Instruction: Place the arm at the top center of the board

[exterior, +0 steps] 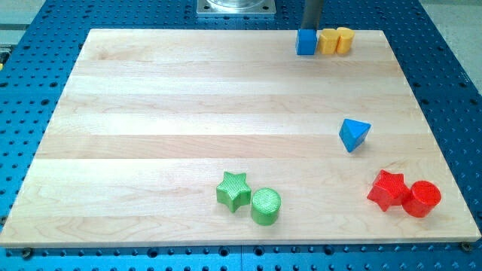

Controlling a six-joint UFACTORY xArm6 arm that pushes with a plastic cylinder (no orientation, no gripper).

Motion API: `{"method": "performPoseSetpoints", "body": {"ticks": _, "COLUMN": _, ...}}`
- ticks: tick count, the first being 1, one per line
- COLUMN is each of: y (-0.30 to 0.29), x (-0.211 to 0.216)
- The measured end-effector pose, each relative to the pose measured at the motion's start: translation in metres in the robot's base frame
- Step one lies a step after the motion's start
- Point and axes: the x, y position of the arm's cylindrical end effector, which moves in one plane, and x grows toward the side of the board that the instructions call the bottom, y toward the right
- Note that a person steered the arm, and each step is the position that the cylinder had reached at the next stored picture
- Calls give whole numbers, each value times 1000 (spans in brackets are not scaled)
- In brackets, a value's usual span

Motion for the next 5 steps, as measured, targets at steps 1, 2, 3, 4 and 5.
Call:
{"method": "performPoseSetpoints", "body": {"ticks": 1, "y": 0, "x": 0}}
{"method": "performPoseSetpoints", "body": {"ticks": 2, "y": -3, "x": 1}}
{"method": "performPoseSetpoints", "body": {"ticks": 3, "y": -62, "x": -2}}
{"method": "performPoseSetpoints", "body": {"ticks": 4, "y": -156, "x": 4}}
{"method": "performPoseSetpoints", "body": {"ticks": 5, "y": -208, "x": 13}}
